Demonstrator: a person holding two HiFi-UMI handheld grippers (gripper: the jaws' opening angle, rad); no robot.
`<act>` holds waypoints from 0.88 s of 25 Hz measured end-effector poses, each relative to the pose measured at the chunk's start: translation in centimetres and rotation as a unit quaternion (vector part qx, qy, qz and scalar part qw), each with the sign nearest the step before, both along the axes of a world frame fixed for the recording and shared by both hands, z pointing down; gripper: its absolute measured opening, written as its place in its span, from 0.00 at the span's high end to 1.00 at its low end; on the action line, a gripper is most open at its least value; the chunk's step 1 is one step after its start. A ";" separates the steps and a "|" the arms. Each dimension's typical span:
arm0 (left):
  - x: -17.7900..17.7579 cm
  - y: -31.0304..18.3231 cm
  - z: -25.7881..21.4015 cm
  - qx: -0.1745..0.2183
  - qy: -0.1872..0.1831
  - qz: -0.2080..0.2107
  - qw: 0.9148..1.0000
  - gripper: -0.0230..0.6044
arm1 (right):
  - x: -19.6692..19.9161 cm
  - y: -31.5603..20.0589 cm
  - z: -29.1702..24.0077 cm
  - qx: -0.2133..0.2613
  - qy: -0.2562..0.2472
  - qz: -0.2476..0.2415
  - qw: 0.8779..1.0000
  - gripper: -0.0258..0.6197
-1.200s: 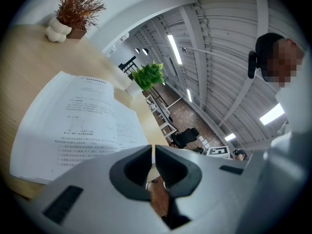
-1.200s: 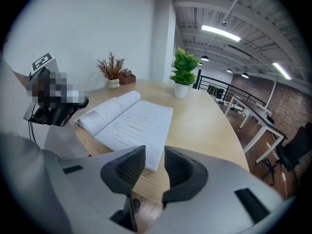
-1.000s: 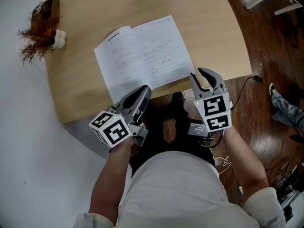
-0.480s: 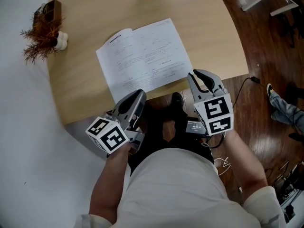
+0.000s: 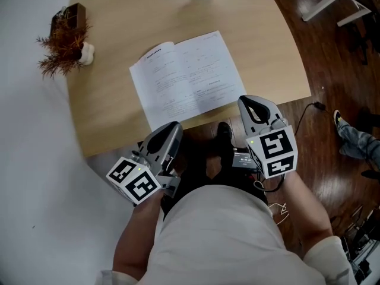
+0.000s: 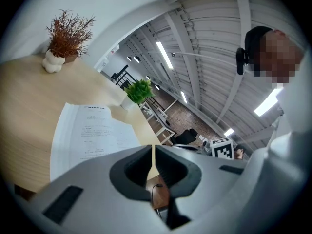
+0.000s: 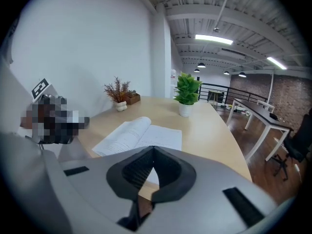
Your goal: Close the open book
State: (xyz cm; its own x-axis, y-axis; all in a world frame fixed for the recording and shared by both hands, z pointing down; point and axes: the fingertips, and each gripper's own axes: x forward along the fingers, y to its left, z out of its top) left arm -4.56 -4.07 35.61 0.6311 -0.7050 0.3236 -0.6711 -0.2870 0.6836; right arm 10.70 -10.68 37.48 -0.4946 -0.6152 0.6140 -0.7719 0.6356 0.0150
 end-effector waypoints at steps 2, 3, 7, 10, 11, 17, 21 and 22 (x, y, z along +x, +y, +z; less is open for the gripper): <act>-0.2 0.4 -0.5 0.004 0.001 0.003 1.000 0.97 | -0.5 0.3 -0.9 0.005 -0.006 -0.001 1.000 0.96; -0.3 0.6 -0.8 0.006 0.001 0.005 1.000 0.97 | -0.7 0.5 -1.2 0.006 -0.009 -0.001 1.000 0.96; -0.9 1.4 -1.7 0.013 -0.001 0.009 1.000 0.97 | -1.5 1.3 -2.3 0.006 -0.017 0.000 1.000 0.96; -1.6 2.0 -2.5 0.020 -0.006 0.012 1.000 0.97 | -2.0 1.9 -3.0 0.008 -0.020 0.000 1.000 0.96; -1.8 2.1 -2.8 0.023 -0.007 0.014 1.000 0.97 | -2.2 2.2 -3.3 0.008 -0.022 0.000 1.000 0.96; -3.3 3.0 -5.0 0.043 -0.017 0.024 0.999 0.97 | -3.4 3.2 -5.2 0.012 -0.039 0.006 0.999 0.96; -3.9 3.6 -6.4 0.060 -0.021 0.035 0.997 0.97 | -3.7 3.7 -6.6 0.017 -0.058 0.018 0.998 0.96; -4.0 3.7 -6.7 0.063 -0.022 0.037 0.997 0.97 | -3.6 3.8 -6.9 0.019 -0.062 0.023 0.998 0.96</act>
State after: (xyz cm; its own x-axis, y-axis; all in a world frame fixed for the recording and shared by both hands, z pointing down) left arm -8.58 -0.36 28.88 0.6701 -0.6940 0.2635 -0.6733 -0.4187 0.6095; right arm 7.07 -6.89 30.55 -0.5362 -0.6598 0.5264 -0.7971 0.6009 -0.0587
